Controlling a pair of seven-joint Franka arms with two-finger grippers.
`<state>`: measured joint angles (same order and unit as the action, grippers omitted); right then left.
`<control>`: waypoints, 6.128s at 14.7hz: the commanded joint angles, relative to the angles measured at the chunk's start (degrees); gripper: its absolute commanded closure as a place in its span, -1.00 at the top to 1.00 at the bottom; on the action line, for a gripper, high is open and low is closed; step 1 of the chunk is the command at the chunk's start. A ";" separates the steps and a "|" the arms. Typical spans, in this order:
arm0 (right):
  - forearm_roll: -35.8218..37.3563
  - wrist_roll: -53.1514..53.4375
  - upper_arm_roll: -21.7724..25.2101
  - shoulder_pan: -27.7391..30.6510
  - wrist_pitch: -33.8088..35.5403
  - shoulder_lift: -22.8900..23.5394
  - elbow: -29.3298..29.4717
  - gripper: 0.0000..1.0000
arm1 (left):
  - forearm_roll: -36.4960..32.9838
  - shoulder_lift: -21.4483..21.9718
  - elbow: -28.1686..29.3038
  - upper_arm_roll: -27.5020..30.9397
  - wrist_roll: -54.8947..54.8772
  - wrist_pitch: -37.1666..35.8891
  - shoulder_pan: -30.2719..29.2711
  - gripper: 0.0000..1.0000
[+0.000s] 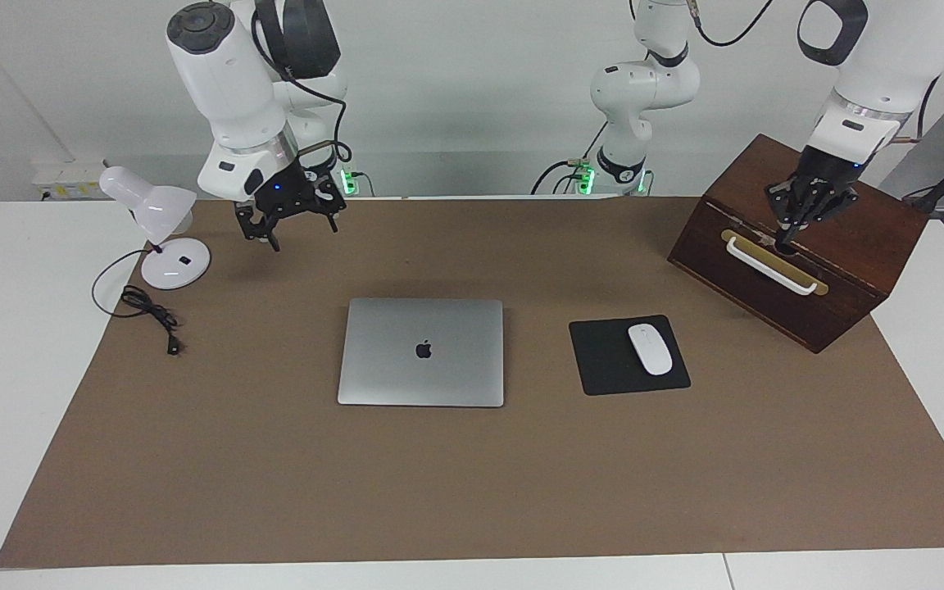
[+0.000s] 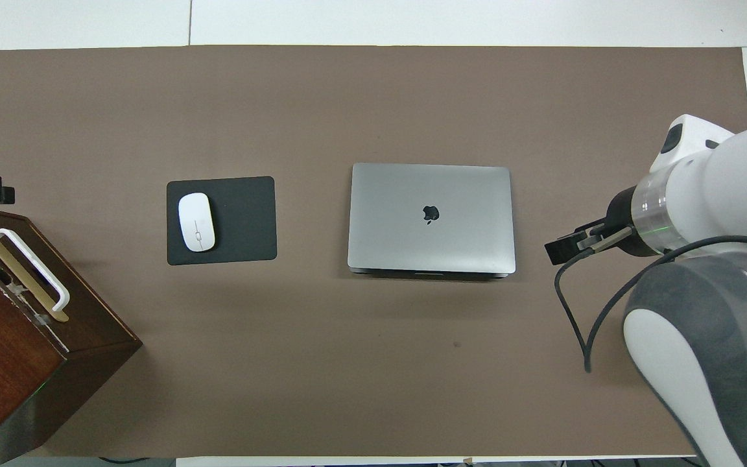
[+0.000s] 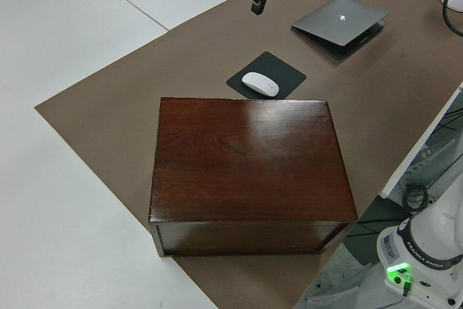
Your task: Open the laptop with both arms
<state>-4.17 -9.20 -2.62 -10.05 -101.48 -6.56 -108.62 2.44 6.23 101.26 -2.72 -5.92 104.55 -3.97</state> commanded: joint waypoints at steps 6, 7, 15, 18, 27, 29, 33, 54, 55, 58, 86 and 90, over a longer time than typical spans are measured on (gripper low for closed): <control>-0.93 -1.26 0.15 -4.80 -3.27 -2.84 -7.30 1.00 | 1.86 8.26 18.41 -0.18 -1.02 18.20 9.23 -1.00; -0.93 -1.35 0.15 -5.33 -4.16 -3.01 -8.35 1.00 | 2.65 9.93 22.28 -0.18 -1.02 21.54 10.11 -1.00; 0.73 -1.26 0.15 -9.19 -8.65 -4.16 -13.72 1.00 | 4.59 17.59 46.38 -0.18 1.95 46.68 24.43 -1.00; 2.06 -1.26 0.07 -10.69 -12.06 -4.16 -16.53 1.00 | 4.59 15.06 52.80 -0.18 5.64 60.89 30.41 -1.00; 13.04 -0.82 0.07 -17.02 -23.92 -3.45 -23.73 1.00 | 4.59 -2.17 55.98 -0.18 13.39 92.21 39.29 -1.00; 17.33 -0.73 0.07 -18.51 -26.83 -3.45 -26.19 1.00 | 4.59 -6.30 55.80 -0.18 13.30 96.35 40.35 -1.00; 22.79 -0.64 0.07 -20.54 -30.88 -2.40 -28.84 1.00 | 4.59 -7.46 55.63 -0.18 13.30 96.28 43.24 -1.00; 23.59 -0.56 0.07 -20.72 -36.77 1.12 -29.72 1.00 | 6.96 -20.91 42.71 0.26 13.04 96.28 45.89 -1.00; 23.59 -0.56 0.07 -20.72 -36.77 1.20 -29.72 1.00 | 6.96 -20.91 42.71 0.26 12.95 96.28 45.81 -1.00; 23.59 -0.12 0.07 -20.72 -36.77 1.20 -29.72 1.00 | 6.87 -21.52 42.62 0.26 12.43 96.28 45.81 -1.00; 26.14 1.20 0.07 -17.64 -45.65 9.29 -25.94 1.00 | 6.43 -24.25 40.95 0.43 11.46 96.28 44.93 -1.00; 26.14 1.38 0.07 -17.64 -46.17 10.16 -25.94 1.00 | 6.43 -24.25 40.95 0.35 11.37 96.28 44.93 -1.00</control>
<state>20.26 -9.03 -2.29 -28.17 -146.69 2.31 -135.05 8.24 -14.93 143.53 -2.59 6.98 199.90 41.25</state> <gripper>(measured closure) 0.000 0.991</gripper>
